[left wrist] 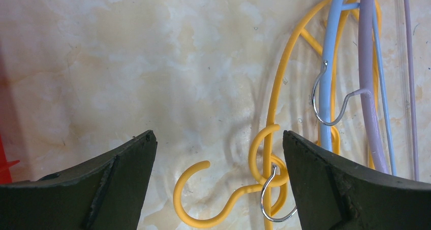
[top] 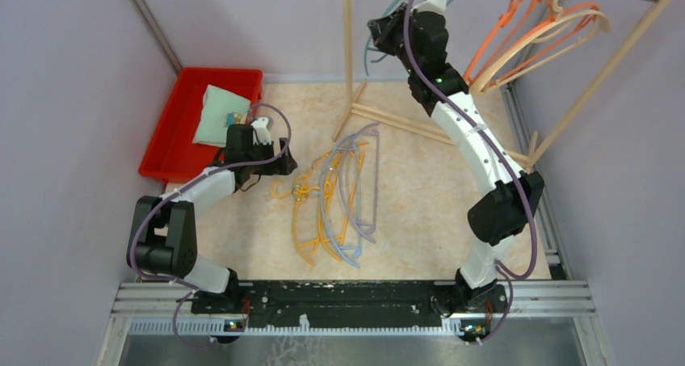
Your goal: Organize the hangers
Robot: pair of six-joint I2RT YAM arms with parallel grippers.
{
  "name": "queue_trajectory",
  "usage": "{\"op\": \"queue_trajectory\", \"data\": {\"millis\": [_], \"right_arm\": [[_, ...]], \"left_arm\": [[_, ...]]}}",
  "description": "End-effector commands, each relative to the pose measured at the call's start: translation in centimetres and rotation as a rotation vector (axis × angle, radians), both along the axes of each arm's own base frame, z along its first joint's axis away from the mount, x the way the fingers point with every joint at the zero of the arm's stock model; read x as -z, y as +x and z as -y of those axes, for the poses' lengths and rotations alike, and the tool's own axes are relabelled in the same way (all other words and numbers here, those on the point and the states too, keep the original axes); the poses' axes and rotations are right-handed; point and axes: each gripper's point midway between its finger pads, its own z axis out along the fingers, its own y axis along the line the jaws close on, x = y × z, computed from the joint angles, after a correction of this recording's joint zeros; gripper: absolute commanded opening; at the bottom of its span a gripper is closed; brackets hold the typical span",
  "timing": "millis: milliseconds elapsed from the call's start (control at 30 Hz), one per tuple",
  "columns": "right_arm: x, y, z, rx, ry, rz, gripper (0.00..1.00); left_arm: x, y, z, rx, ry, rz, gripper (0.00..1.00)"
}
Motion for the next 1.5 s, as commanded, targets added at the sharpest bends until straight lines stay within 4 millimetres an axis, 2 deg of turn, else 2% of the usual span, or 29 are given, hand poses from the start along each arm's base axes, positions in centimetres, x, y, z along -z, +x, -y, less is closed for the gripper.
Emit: {"op": "queue_trajectory", "data": {"millis": [0,200,400,533,633,700,1033,1233,1467], "right_arm": [[-5.1,-0.1,0.1,-0.039,0.11,0.139,0.0],[-3.8,0.7,1.2,-0.01,0.103,0.101,0.0],[-2.0,1.7,4.8,0.048,0.132,0.05,0.0],[-1.4,1.5,7.4,0.088,0.164,0.031,0.0],[-0.5,1.3,8.6,0.111,0.16,0.013,0.0],[-1.4,0.0,9.5,0.119,0.164,0.03,0.0],[-2.4,-3.3,11.6,0.131,0.145,0.036,0.0],[-1.0,-4.7,12.8,0.157,0.119,-0.004,0.0],[-0.1,-5.4,15.5,0.204,0.13,-0.029,0.0]], "left_arm": [[-0.2,-0.1,-0.3,0.001,0.016,0.013,0.98],[0.0,-0.3,-0.5,-0.002,0.021,0.009,0.99],[0.1,-0.4,-0.5,-0.001,0.022,0.006,0.98],[0.1,-0.4,-0.5,0.0,0.02,0.003,0.98],[0.2,-0.4,-0.5,0.001,0.02,0.002,0.98],[0.2,-0.4,-0.4,0.002,0.017,-0.001,0.98],[0.2,-0.4,-0.3,0.005,0.013,0.001,0.98],[0.3,-0.5,-0.2,0.006,0.006,-0.004,0.99],[0.2,-0.5,-0.3,0.007,0.009,0.004,0.98]]}}
